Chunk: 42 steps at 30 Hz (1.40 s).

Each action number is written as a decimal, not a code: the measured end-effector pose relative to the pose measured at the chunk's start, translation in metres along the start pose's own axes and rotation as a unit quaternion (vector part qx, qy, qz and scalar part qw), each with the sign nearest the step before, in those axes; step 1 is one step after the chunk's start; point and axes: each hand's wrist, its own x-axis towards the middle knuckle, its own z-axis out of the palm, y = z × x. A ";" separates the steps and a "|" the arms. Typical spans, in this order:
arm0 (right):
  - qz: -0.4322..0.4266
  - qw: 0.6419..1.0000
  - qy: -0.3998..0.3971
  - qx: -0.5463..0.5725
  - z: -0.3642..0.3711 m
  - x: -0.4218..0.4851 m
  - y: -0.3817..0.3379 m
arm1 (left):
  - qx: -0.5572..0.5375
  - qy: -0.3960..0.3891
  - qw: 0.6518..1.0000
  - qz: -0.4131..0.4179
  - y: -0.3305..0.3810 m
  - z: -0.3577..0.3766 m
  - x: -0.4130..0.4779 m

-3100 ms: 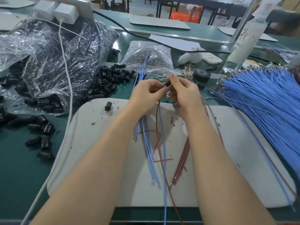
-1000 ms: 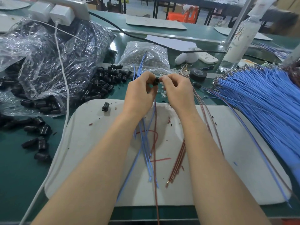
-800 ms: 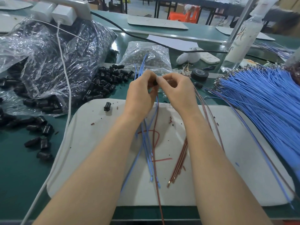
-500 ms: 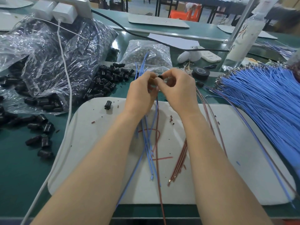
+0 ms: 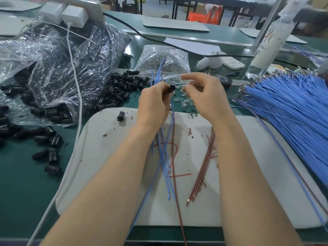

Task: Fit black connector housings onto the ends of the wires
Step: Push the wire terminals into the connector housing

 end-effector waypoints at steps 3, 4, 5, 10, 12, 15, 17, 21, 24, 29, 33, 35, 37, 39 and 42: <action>0.003 0.999 0.011 0.044 -0.004 -0.001 -0.004 | 0.001 0.014 1.000 0.014 0.001 -0.001 -0.001; 0.001 0.998 0.012 0.054 -0.005 -0.001 -0.006 | 0.001 0.019 1.000 0.020 0.001 -0.001 -0.001; -0.003 0.998 0.008 0.060 -0.006 -0.001 -0.007 | -0.001 0.022 1.000 0.023 0.002 -0.001 -0.001; -0.003 0.997 -0.016 0.081 -0.006 -0.002 -0.012 | -0.010 0.024 1.000 0.012 0.002 -0.001 0.000; 0.002 0.996 -0.018 0.090 -0.006 -0.003 -0.013 | -0.009 0.023 1.000 0.009 0.003 -0.001 0.000; -0.004 0.999 -0.008 0.053 -0.003 -0.004 -0.012 | -0.006 0.019 1.000 0.015 0.004 -0.002 -0.001; -0.016 0.999 0.004 0.031 0.000 -0.004 -0.013 | -0.006 0.016 1.000 0.018 0.004 -0.003 -0.002; -0.050 0.998 0.043 -0.019 0.006 -0.002 -0.011 | -0.004 0.009 1.000 0.018 0.004 -0.003 0.000; -0.069 0.994 0.059 -0.052 0.008 -0.001 -0.011 | 0.002 0.005 1.000 0.016 0.004 -0.002 0.001; -0.067 0.992 0.080 -0.074 0.006 0.001 -0.006 | -0.026 -0.046 0.998 0.035 0.005 -0.004 -0.002; -0.033 0.996 0.065 -0.054 -0.003 0.004 0.006 | -0.045 -0.054 0.994 0.080 0.005 -0.005 -0.001; -0.012 0.999 0.038 -0.021 -0.005 0.005 0.012 | -0.040 -0.057 0.994 0.088 0.003 -0.004 -0.001; -0.001 1.000 0.023 0.011 -0.007 0.006 0.016 | -0.041 -0.062 0.993 0.089 0.002 -0.003 -0.001; 0.001 0.999 0.016 0.029 -0.007 0.006 0.020 | -0.041 -0.064 0.993 0.090 0.002 -0.003 -0.001; -0.004 1.000 0.008 0.015 -0.007 0.007 0.024 | -0.032 -0.070 0.992 0.096 0.001 -0.003 -0.001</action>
